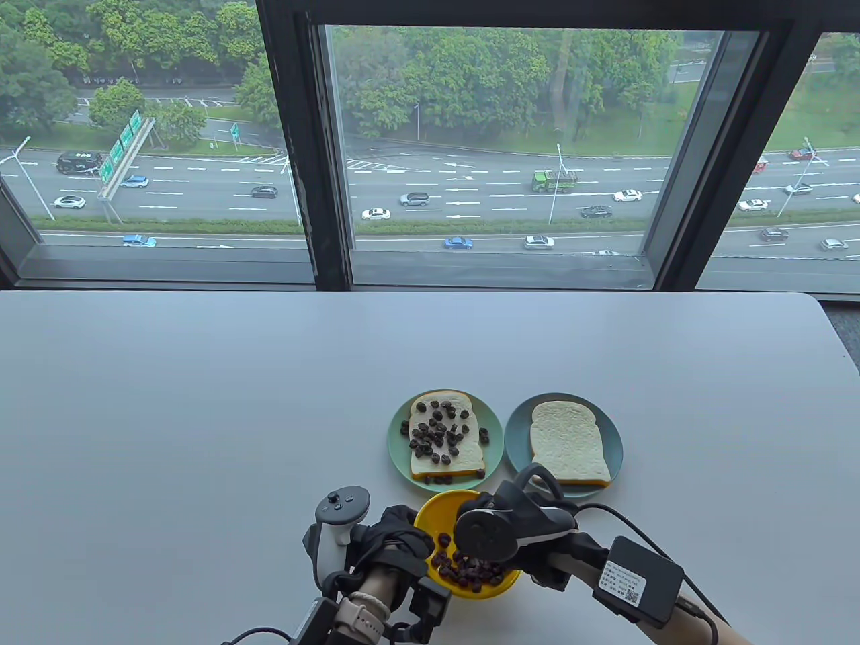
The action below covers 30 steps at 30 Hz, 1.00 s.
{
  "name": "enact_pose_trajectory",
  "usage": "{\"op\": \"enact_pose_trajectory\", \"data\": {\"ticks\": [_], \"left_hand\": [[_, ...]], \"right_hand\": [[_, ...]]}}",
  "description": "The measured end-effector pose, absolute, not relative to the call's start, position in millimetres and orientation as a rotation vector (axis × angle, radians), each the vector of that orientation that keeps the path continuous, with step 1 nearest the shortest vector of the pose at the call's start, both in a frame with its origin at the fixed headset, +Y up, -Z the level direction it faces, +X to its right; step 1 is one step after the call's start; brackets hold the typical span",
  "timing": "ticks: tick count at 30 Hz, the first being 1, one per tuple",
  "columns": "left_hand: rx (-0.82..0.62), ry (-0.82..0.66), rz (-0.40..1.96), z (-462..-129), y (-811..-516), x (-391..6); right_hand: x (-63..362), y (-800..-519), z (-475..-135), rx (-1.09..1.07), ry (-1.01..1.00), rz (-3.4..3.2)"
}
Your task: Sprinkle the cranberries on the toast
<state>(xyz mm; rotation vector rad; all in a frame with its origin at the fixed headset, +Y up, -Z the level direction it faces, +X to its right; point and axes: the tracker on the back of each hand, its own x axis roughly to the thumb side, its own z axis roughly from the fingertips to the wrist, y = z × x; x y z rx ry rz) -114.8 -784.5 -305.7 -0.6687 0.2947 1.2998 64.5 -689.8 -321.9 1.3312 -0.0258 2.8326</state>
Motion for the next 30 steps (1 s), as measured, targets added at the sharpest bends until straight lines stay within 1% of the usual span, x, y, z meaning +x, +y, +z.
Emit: {"op": "enact_pose_trajectory", "data": {"ticks": [3, 6, 9, 11, 13, 16, 20, 26, 30], "left_hand": [[-0.684, 0.291, 1.343, -306.3, -785.3, -113.5], [-0.695, 0.284, 1.342, -306.6, -785.1, -113.4], [-0.71, 0.295, 1.339, -306.3, -786.9, -114.8], [-0.713, 0.299, 1.35, -306.5, -787.9, -115.3], [-0.718, 0.298, 1.353, -306.6, -788.3, -115.6], [-0.728, 0.306, 1.329, -306.8, -789.0, -116.4], [-0.741, 0.314, 1.333, -306.9, -790.7, -116.5], [-0.742, 0.314, 1.332, -306.4, -790.8, -115.6], [-0.738, 0.307, 1.34, -306.8, -791.6, -115.1]], "right_hand": [[70.6, -678.1, -347.3, 1.135, -0.053, 2.88], [72.0, -679.4, -381.2, 0.914, -0.026, 2.917], [68.1, -694.7, -416.4, 0.761, 0.041, 2.942], [64.6, -708.0, -434.9, 0.668, 0.098, 2.973], [61.3, -720.0, -447.4, 0.619, 0.132, 2.987], [57.6, -732.6, -458.4, 0.559, 0.172, 2.997], [57.2, -739.9, -463.0, 0.514, 0.253, 3.012], [62.1, -735.3, -457.0, 0.568, 0.295, 2.951], [71.0, -724.9, -449.1, 0.606, 0.25, 2.891]]}}
